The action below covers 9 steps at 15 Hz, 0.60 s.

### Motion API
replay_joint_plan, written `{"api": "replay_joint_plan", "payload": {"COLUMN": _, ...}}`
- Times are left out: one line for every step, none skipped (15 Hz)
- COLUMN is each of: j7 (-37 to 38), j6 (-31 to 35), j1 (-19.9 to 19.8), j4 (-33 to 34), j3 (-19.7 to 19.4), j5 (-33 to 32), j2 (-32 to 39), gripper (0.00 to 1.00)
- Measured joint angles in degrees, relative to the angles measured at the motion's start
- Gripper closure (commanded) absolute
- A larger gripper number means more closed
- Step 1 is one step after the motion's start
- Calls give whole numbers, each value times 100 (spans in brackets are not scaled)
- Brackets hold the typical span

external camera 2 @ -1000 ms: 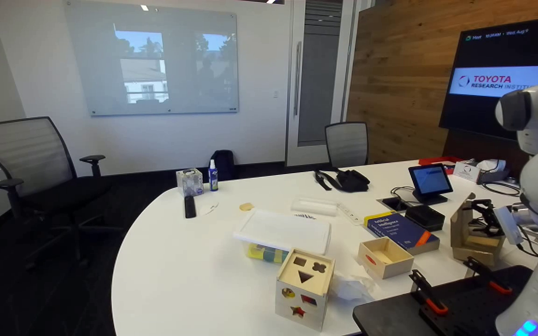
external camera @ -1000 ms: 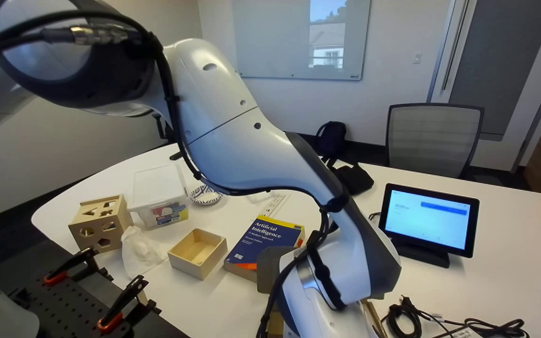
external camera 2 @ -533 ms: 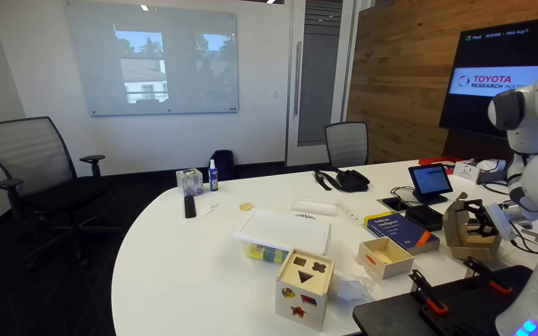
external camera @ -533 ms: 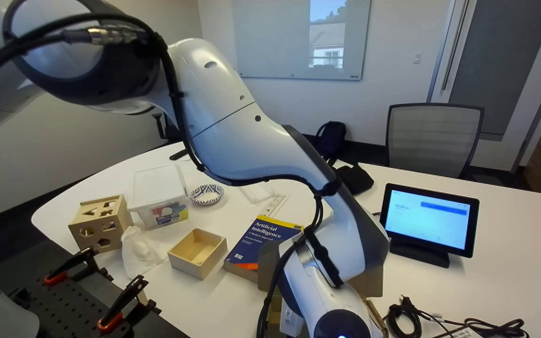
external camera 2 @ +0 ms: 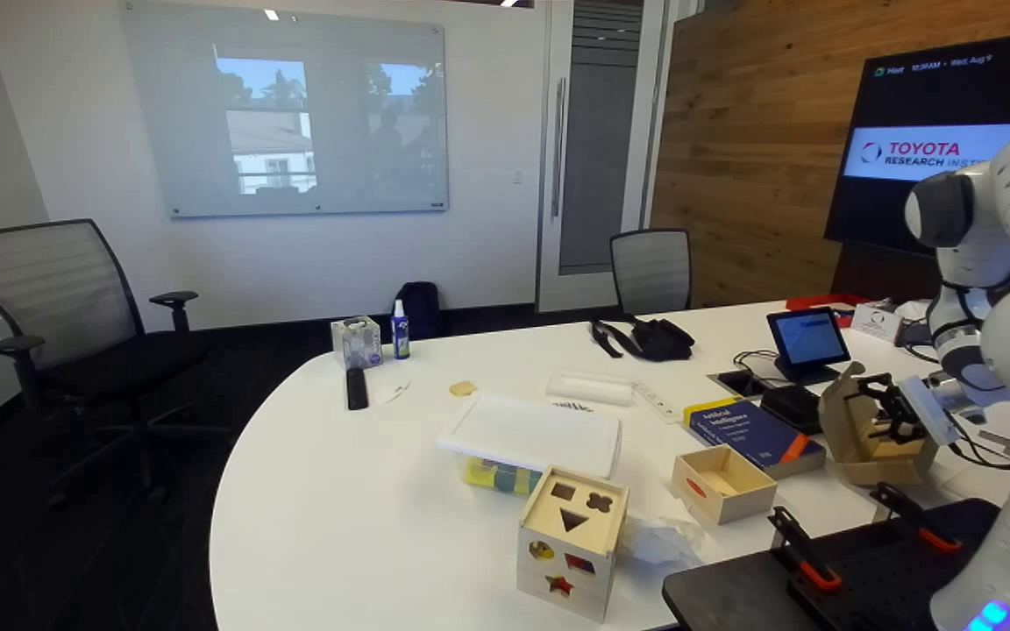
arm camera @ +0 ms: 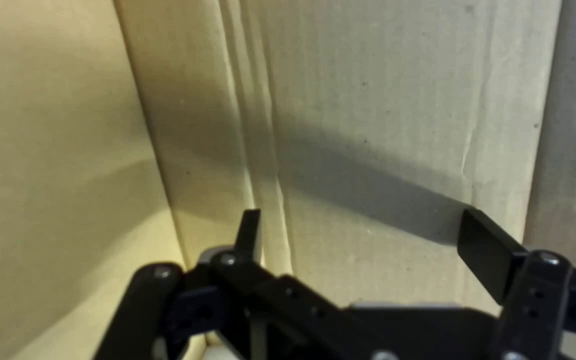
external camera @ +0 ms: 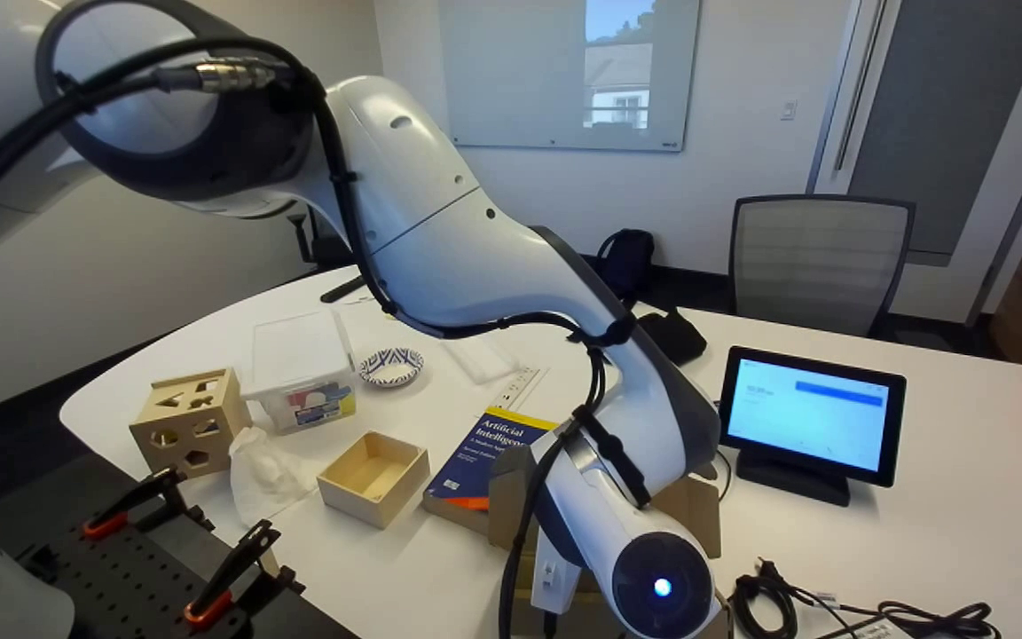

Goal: Open the box

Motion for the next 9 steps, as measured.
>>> {"api": "replay_joint_plan", "payload": {"j7": 11, "j6": 5, "j1": -11, "j4": 0, "j3": -11, "j5": -32, "j2": 0, "gripper": 0}}
{"api": "replay_joint_plan", "payload": {"j7": 31, "j6": 5, "j1": -29, "j4": 0, "j3": -29, "j5": -60, "j2": -1, "gripper": 0}}
{"api": "replay_joint_plan", "payload": {"j7": 39, "j6": 5, "j1": -55, "j4": -1, "j3": -47, "j5": -83, "j2": -8, "gripper": 0}}
{"api": "replay_joint_plan", "payload": {"j7": 39, "j6": 5, "j1": -81, "j4": -13, "j3": -71, "j5": -105, "j2": -36, "gripper": 0}}
{"api": "replay_joint_plan", "payload": {"j7": 24, "j6": 5, "j1": -100, "j4": -45, "j3": -104, "j5": -122, "j2": -96, "gripper": 0}}
{"api": "replay_joint_plan", "payload": {"j7": -37, "j6": 5, "j1": -109, "j4": -103, "j3": -140, "j5": -138, "j2": -187, "gripper": 0}}
{"api": "replay_joint_plan", "payload": {"j7": -97, "j6": 5, "j1": -111, "j4": -200, "j3": -177, "j5": -171, "j2": -326, "gripper": 0}}
{"api": "replay_joint_plan", "payload": {"j7": -188, "j6": 6, "j1": -108, "j4": -334, "j3": -213, "j5": -222, "j2": -503, "gripper": 0}}
{"api": "replay_joint_plan", "payload": {"j7": -276, "j6": 6, "j1": -101, "j4": -504, "j3": -253, "j5": -315, "j2": -718, "gripper": 0}}
